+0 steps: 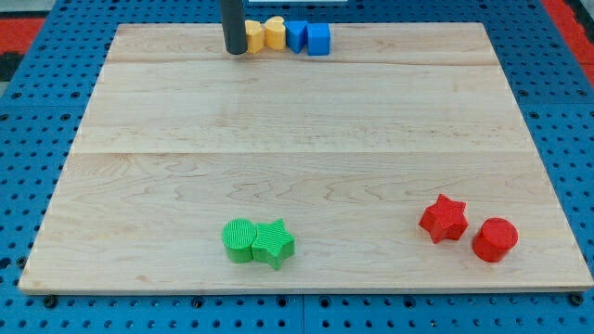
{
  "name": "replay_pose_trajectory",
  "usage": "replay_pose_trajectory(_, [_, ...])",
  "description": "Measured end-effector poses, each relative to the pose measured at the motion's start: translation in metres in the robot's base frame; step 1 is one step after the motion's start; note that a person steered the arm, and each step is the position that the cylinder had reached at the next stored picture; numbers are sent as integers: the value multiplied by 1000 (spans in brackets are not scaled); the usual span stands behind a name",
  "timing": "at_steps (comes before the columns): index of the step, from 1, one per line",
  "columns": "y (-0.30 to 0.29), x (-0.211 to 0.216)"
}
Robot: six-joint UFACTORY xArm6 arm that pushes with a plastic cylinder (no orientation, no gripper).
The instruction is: Nudge the blue triangle
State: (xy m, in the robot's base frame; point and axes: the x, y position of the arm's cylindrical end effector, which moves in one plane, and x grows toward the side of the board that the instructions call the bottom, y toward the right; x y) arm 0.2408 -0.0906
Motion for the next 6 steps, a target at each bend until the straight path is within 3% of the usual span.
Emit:
replay_pose_trajectory(1, [0, -2])
replay_pose_trajectory(2, [18, 47])
replay_pose_trajectory(3, [72, 59])
replay_pose_trajectory(6, [88, 11])
